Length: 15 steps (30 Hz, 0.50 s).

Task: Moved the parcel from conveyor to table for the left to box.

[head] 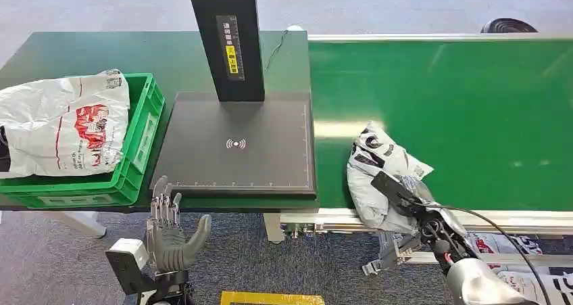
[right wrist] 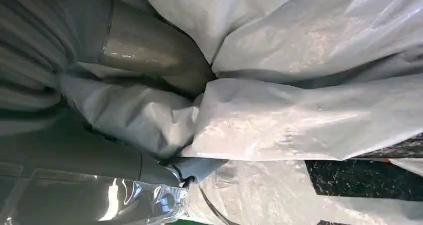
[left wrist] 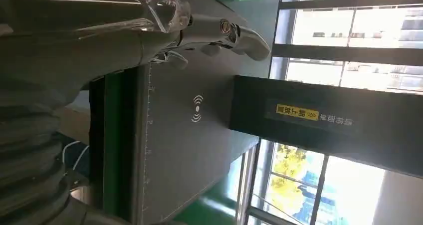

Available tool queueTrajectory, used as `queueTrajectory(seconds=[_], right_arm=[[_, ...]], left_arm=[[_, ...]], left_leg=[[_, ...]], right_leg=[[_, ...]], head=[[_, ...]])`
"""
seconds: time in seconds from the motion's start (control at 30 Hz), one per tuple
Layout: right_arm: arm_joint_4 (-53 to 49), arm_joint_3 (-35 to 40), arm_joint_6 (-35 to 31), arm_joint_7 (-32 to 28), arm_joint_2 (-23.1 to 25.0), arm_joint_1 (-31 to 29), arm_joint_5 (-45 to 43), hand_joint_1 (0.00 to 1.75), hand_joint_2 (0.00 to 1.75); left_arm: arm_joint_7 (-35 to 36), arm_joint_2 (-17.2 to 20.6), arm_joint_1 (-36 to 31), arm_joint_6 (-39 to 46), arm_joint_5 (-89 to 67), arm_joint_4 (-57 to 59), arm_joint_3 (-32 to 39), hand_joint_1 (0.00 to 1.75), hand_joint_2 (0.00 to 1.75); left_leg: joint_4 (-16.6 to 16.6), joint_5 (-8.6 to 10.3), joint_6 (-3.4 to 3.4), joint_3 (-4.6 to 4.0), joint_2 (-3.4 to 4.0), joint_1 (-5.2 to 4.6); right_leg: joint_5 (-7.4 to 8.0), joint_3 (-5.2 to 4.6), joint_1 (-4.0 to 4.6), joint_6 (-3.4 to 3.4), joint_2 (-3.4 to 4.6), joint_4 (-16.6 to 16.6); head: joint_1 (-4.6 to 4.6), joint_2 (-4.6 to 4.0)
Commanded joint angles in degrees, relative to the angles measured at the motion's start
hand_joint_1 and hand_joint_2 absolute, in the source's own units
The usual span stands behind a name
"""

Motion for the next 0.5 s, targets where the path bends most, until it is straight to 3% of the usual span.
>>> queueTrajectory(seconds=[0.03, 0.23, 0.5], right_arm=[[1.56, -3.56, -0.42, -2.98, 1.09, -0.54, -1.53, 1.75, 1.75], [-4.31, -9.28, -1.73, -11.29, 1.88, -6.41, -8.70, 1.75, 1.75], [-14.70, -9.60, 1.11, -14.21, 0.12, -9.77, -13.63, 1.75, 1.75]], left_arm=[[-0.69, 1.31, 0.44, -0.39, 0.96, 1.61, 0.81, 0.00, 1.75], [-1.01, 1.24, -0.57, -0.08, 1.24, 3.26, 0.03, 0.00, 1.75], [-0.78, 0.51, -2.48, -0.62, 1.15, 4.46, 0.07, 0.00, 1.75]], left_leg=[[-0.05, 0.00, 0.01, 0.10, 0.06, -0.02], [0.00, 0.00, 0.02, -0.07, 0.25, -0.11], [0.01, 0.05, 0.05, -0.08, 0.14, -0.13]], right_leg=[[0.00, 0.09, 0.00, -0.10, 0.03, -0.04], [0.05, -0.13, -0.11, -0.08, 0.22, 0.06], [0.03, -0.13, -0.11, -0.10, 0.11, 0.06]], head=[[0.02, 0.00], [0.02, 0.00], [0.02, 0.00]])
